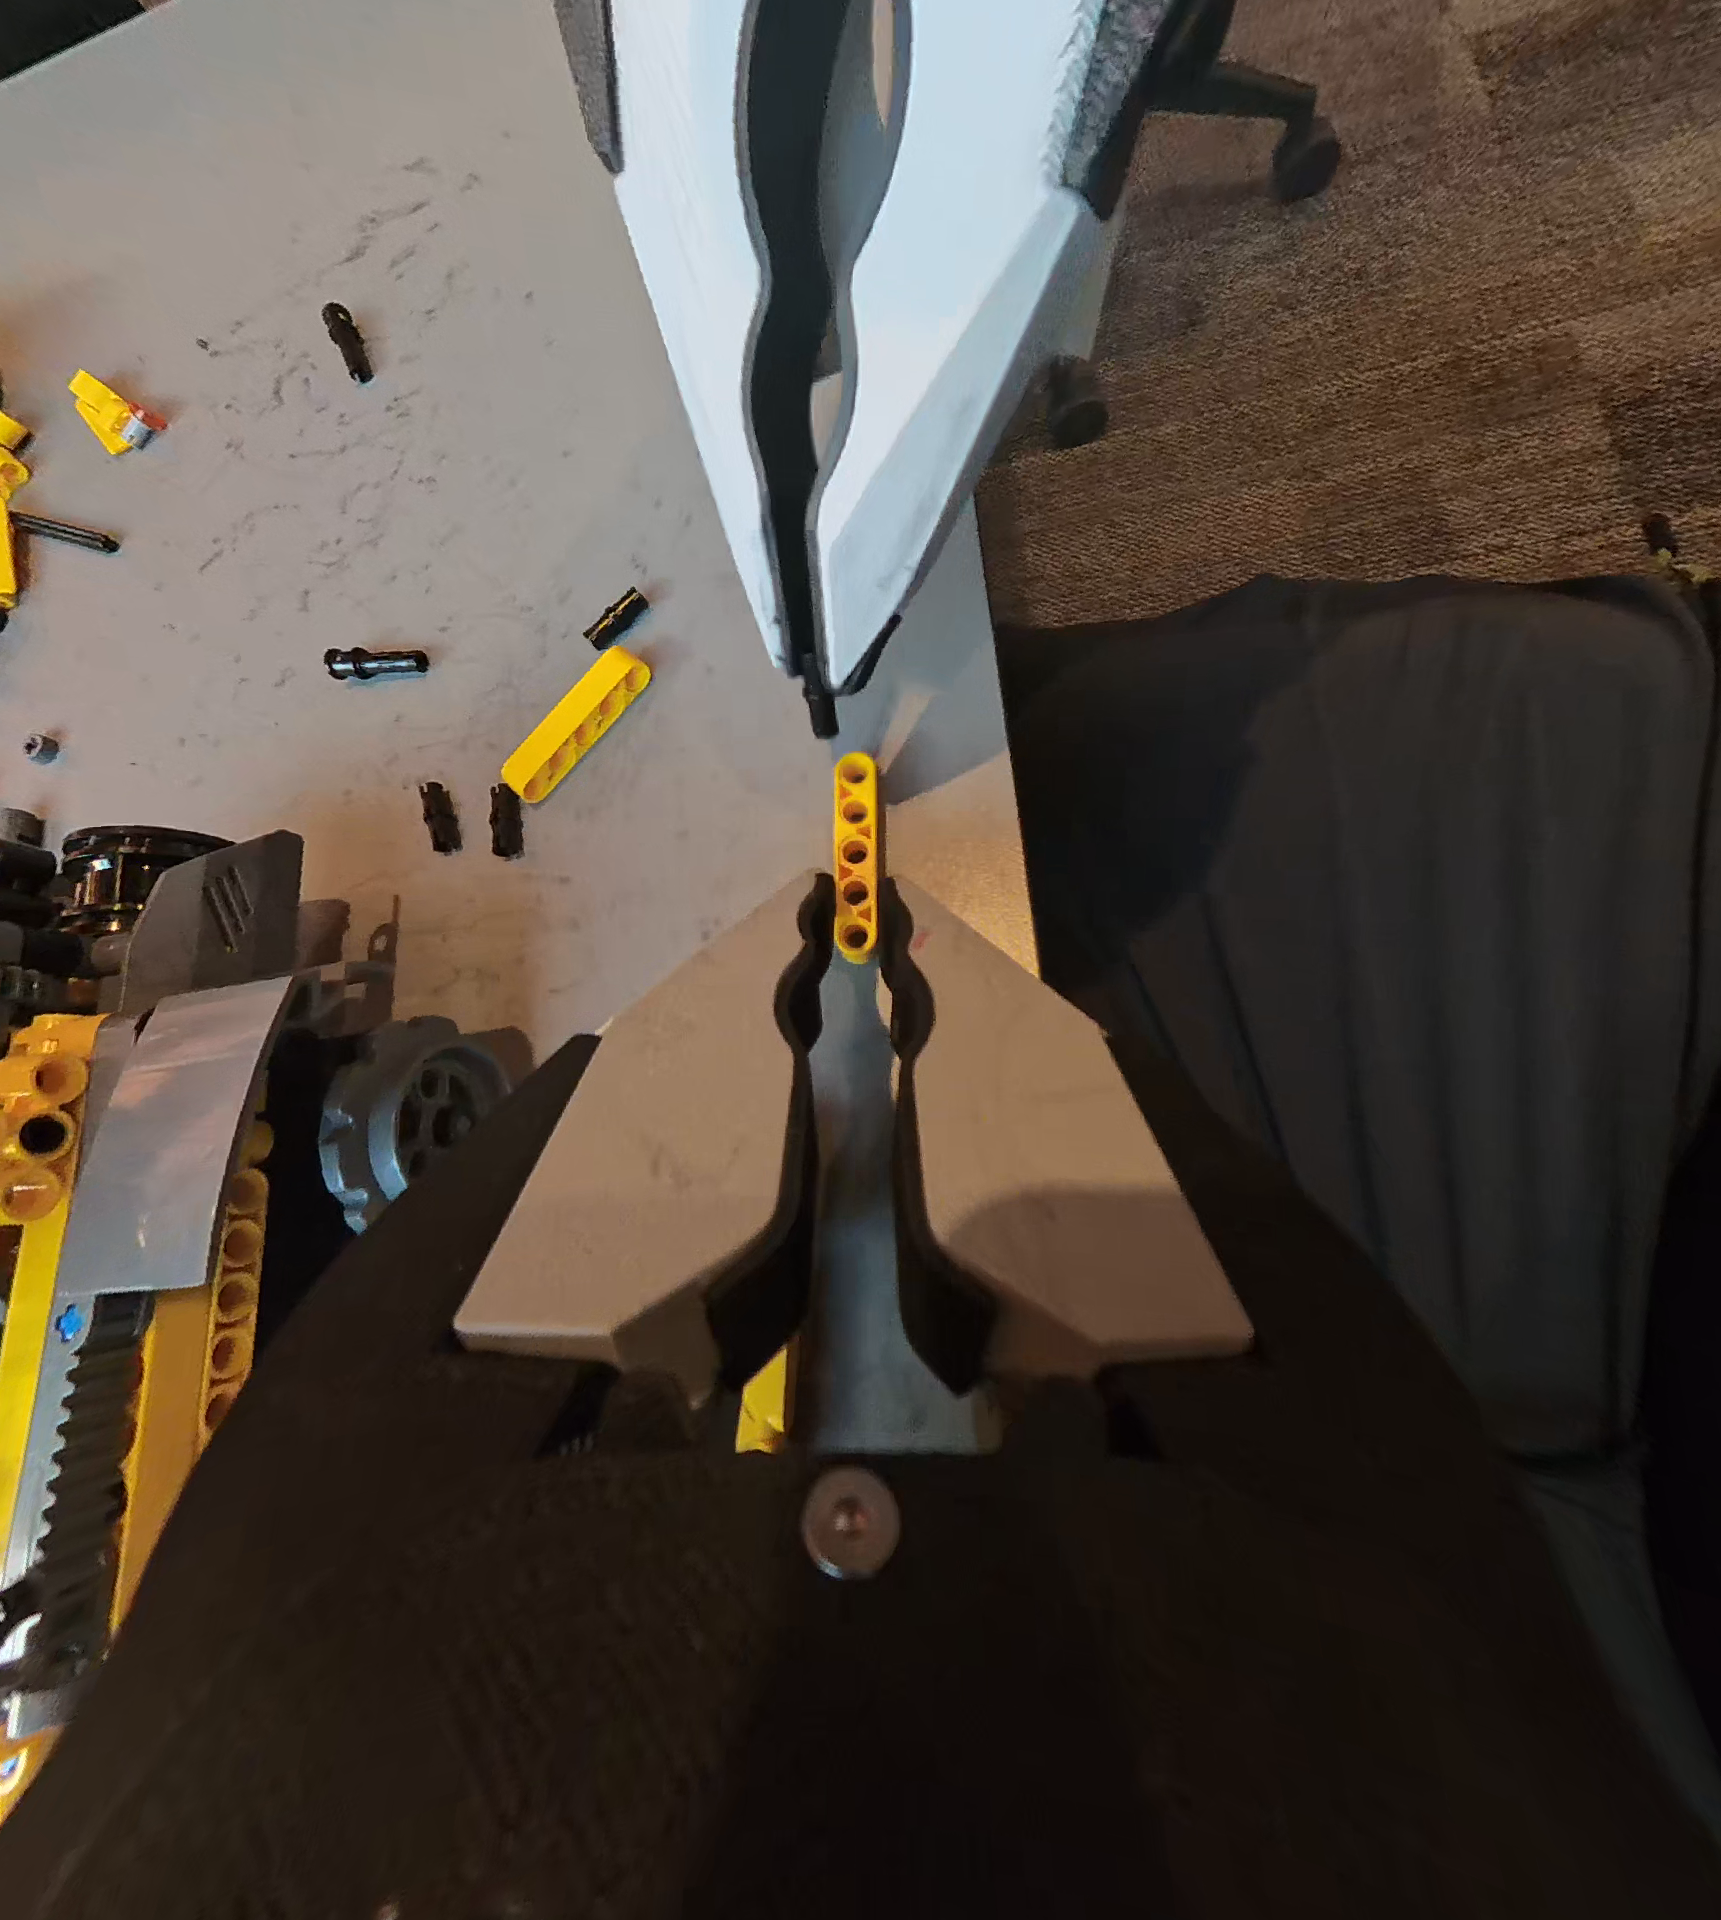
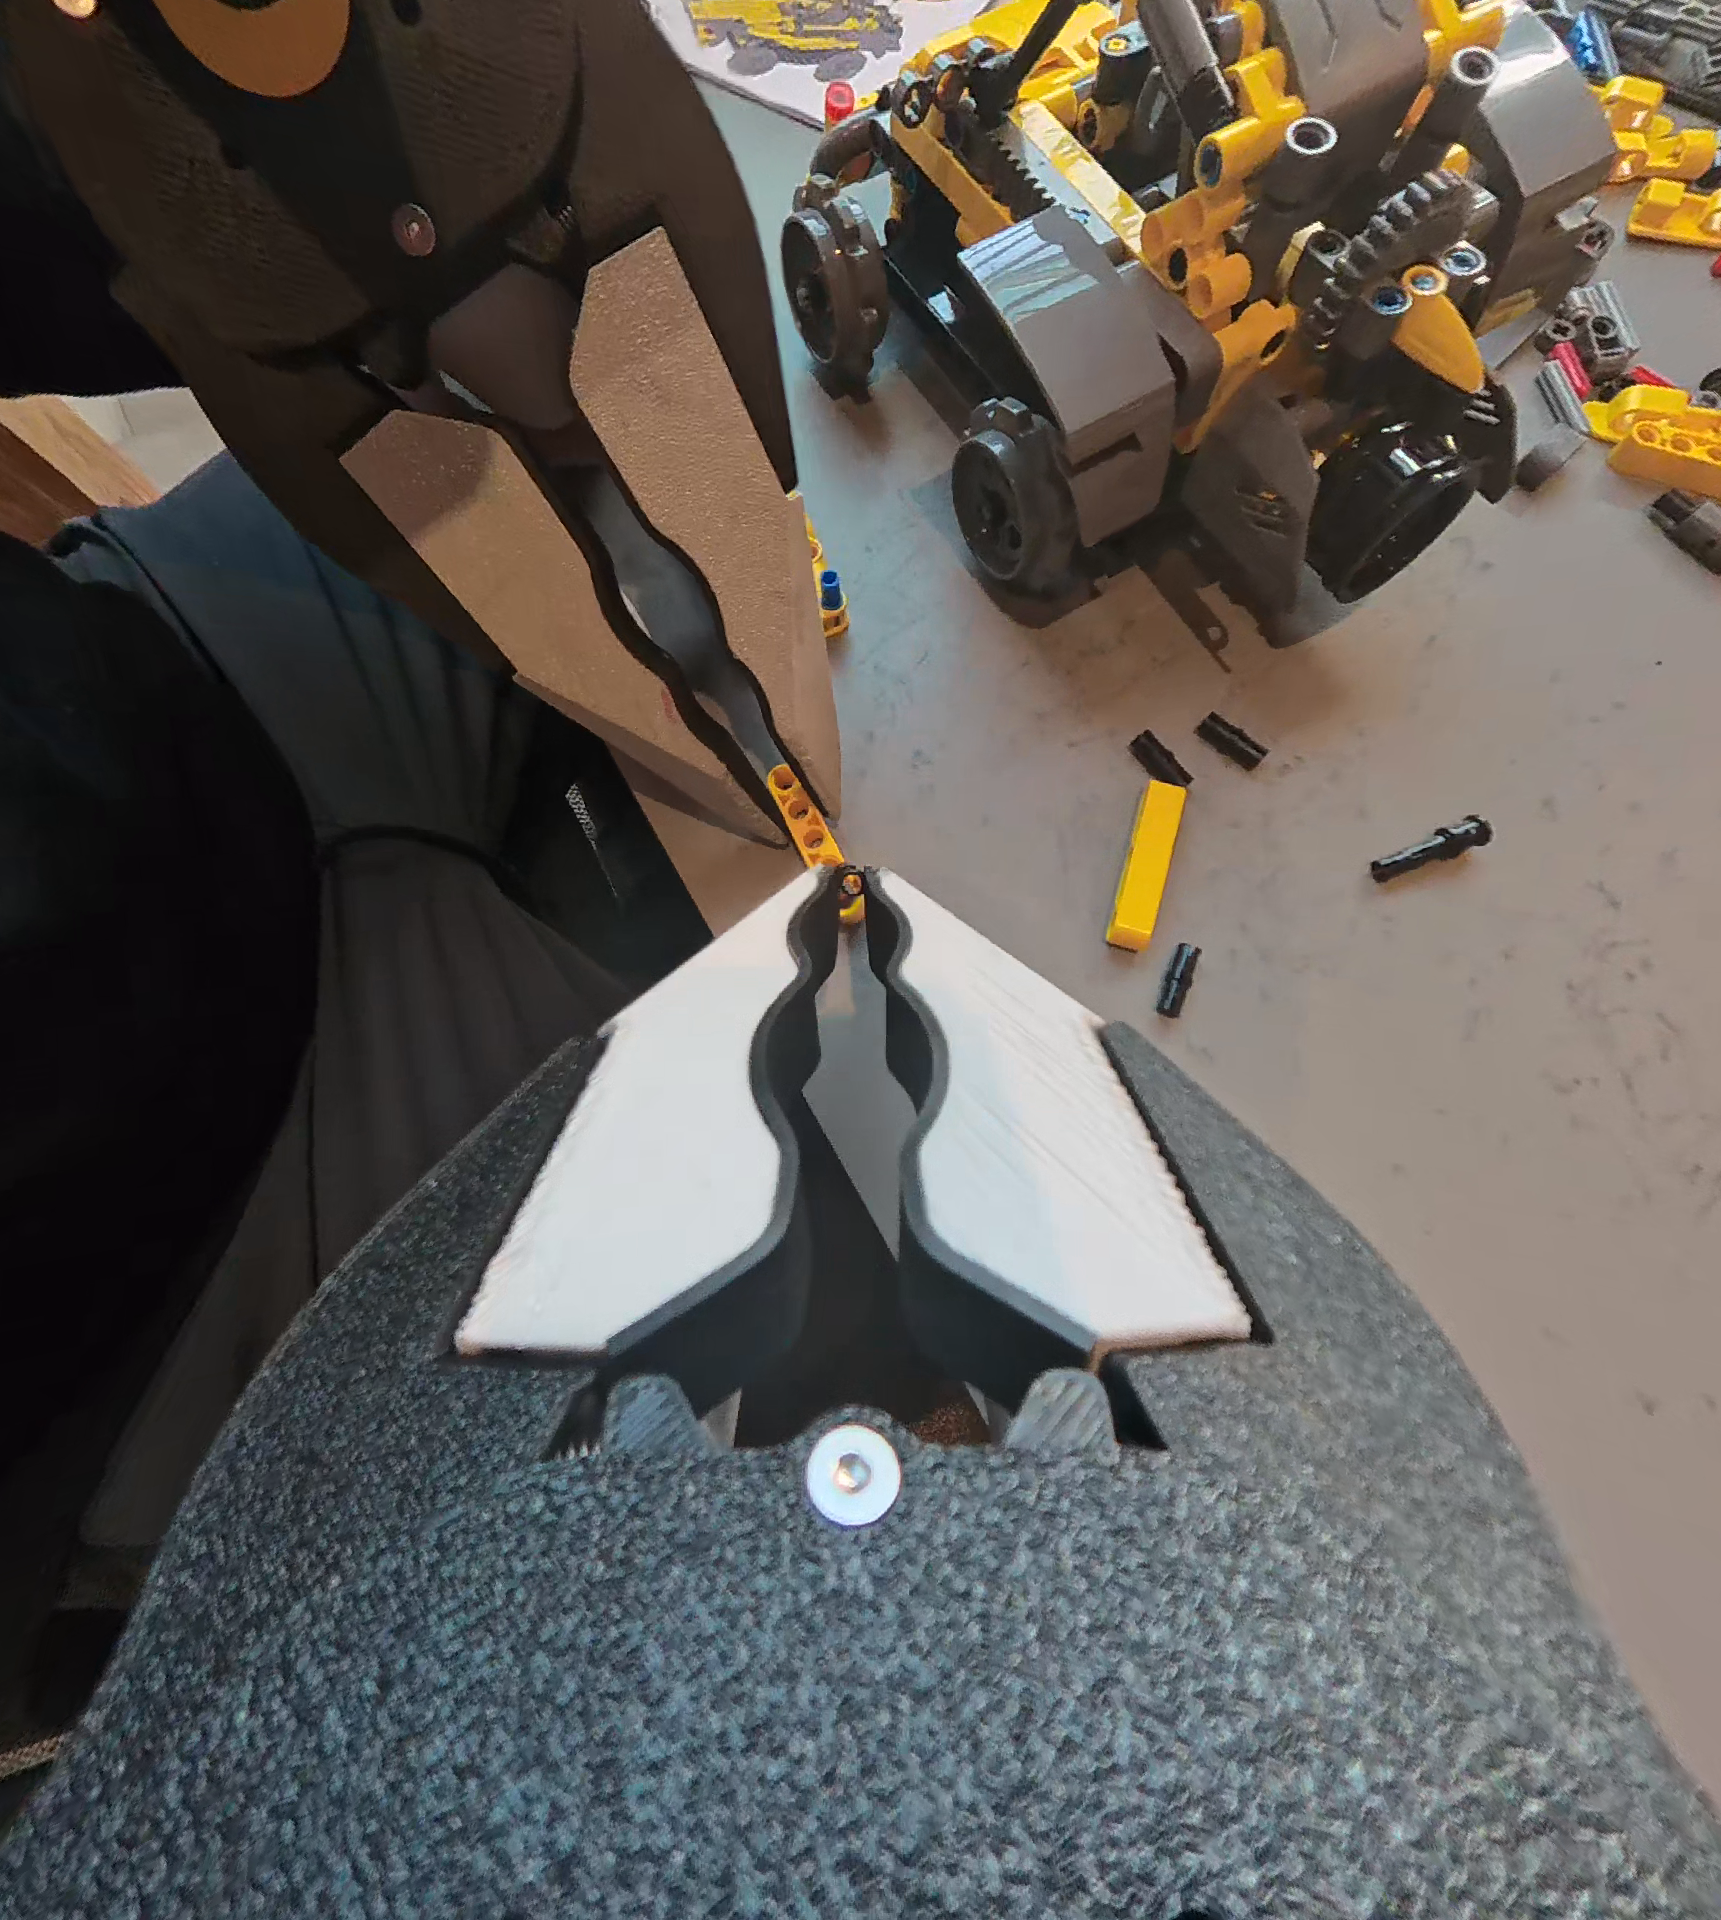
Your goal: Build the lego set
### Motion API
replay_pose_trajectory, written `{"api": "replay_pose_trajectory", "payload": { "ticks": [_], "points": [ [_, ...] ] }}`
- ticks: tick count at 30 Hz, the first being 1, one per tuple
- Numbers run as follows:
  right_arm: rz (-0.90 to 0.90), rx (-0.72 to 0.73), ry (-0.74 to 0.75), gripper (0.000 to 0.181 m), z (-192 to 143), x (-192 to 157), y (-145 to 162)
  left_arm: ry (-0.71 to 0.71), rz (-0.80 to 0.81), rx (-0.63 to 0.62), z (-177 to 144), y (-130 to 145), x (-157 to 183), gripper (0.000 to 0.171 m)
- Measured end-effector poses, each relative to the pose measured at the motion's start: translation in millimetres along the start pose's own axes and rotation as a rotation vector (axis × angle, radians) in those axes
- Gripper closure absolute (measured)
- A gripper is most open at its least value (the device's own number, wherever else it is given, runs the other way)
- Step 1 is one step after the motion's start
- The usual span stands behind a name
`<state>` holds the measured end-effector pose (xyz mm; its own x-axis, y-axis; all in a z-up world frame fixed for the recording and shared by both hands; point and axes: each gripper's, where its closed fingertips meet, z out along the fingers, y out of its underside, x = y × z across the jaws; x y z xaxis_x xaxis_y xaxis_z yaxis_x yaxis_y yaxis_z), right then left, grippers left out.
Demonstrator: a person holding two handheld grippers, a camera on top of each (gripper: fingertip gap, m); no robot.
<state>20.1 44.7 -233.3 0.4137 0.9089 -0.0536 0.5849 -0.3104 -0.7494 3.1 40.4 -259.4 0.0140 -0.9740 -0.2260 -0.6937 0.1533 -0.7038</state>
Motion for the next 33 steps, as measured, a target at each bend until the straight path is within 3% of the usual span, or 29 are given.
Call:
{"api": "replay_pose_trajectory", "payload": {
  "ticks": [16, 33],
  "points": [
    [0.002, -0.026, 0.045, 0.177, -13.6, 1.7, 14.9, 0.007, -0.012, 0.004, 0.3, -0.1, -0.3, 0.167],
    [-0.034, 0.008, 0.019, 0.177, -1.9, -8.6, -9.5, 0.015, -0.020, 0.008, 0.5, -0.3, -0.4, 0.167]
  ]
}}
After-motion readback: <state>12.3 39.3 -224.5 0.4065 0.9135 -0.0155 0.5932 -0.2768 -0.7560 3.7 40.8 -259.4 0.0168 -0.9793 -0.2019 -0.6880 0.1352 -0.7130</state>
